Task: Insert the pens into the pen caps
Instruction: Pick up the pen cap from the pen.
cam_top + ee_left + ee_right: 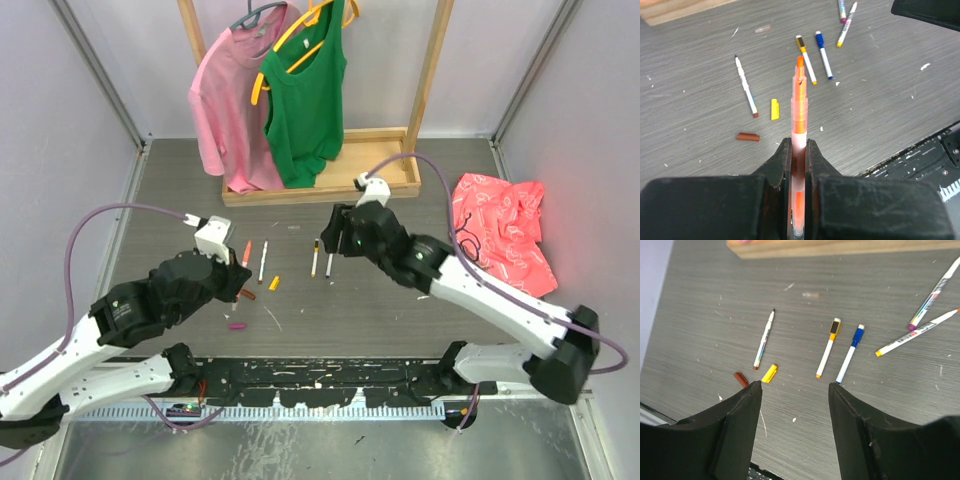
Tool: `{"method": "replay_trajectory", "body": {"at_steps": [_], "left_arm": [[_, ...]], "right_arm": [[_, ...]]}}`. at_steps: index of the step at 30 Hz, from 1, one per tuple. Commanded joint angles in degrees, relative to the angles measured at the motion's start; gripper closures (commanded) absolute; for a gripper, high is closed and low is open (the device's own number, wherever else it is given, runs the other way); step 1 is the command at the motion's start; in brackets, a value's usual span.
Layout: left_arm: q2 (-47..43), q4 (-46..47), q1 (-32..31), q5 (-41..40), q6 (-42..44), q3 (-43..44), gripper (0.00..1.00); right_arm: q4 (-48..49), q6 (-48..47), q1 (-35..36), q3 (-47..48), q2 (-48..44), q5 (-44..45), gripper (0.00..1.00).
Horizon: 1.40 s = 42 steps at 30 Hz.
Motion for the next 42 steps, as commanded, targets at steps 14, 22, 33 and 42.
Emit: {"method": "replay_trajectory", "body": {"at_steps": [14,22,33,42], "left_arm": [[-2.9,-3.0,33.8,34.2,8.0,-2.1,1.0],[-11.5,1.3,33.8,34.2,7.3,-6.3,1.0],[-11.9,1.7,33.8,33.9,6.8,-7.1,1.0],[-11.5,1.8,33.8,33.2,6.7,-7.2,1.0]], "right_arm": [[-7.3,-34.8,-7.6,32.1,42.4,-22.1,0.38],[-12.6,-52.5,-8.9,47.2,56.7,-23.7,0.4],[-21.8,-65.9,-12.1,61.8,69.7,-32.3,0.42],[-22.7,-66.9,-13.1,65.1,73.1,-36.9,0.45]]}}
